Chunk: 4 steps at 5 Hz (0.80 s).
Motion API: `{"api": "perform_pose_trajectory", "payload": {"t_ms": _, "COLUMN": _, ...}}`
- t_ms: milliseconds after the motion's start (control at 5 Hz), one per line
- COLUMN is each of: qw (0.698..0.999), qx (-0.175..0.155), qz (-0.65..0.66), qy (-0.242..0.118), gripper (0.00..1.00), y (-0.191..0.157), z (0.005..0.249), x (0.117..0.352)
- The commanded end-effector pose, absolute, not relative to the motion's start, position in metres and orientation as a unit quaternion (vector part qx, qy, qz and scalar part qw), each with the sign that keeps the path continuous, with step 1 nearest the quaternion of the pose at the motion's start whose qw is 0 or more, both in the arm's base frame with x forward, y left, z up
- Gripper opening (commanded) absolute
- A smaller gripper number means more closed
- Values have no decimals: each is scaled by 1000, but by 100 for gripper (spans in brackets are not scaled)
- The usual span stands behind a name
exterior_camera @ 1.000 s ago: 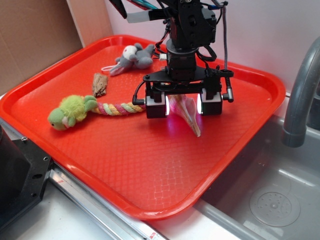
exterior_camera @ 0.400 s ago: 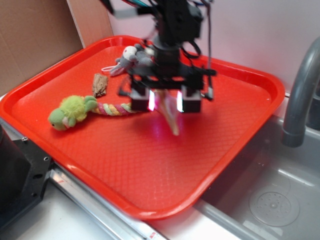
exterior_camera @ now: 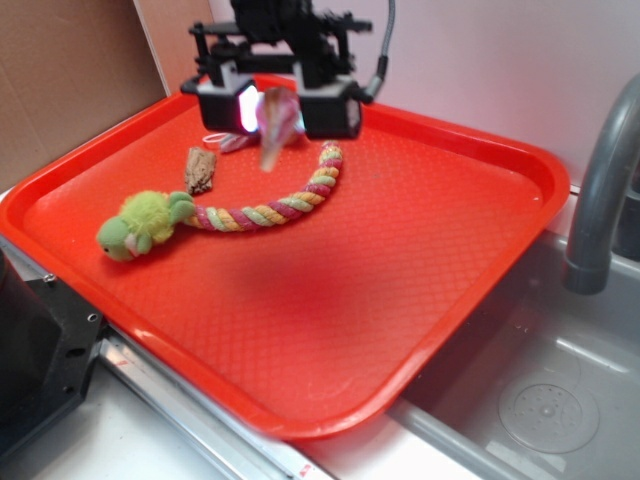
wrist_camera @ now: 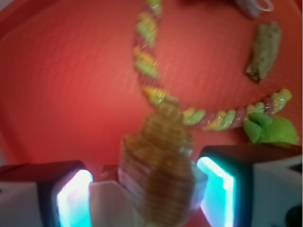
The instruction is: Grab the shell.
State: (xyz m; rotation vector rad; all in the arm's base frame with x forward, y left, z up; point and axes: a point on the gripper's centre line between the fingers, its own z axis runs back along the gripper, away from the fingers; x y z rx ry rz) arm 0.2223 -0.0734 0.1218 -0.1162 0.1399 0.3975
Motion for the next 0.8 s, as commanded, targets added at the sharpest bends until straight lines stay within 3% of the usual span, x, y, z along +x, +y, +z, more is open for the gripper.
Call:
{"api": "perform_pose_trajectory", "payload": {"t_ms": 0, "qw": 991, "qx": -70, "qz": 107, "qy": -33, "gripper": 0, "y": -62, "z": 196, "x": 214}}
{"api": "perform_pose_trajectory", "payload": {"t_ms": 200, "qw": 986, "qx": -74, "qz": 113, "qy": -95, "gripper": 0, "y": -53, "z": 226, "x": 196}}
{"api": "perform_pose_trajectory", "payload": {"t_ms": 400, "qw": 981, "qx": -80, "qz": 126, "qy": -120, "gripper": 0, "y": -51, "z": 233, "x": 190}}
{"api": "perform_pose_trajectory", "payload": {"t_ms": 600, "qw": 982, "qx": -62, "qz": 147, "qy": -100, "gripper": 0, "y": -45, "z": 229, "x": 191}}
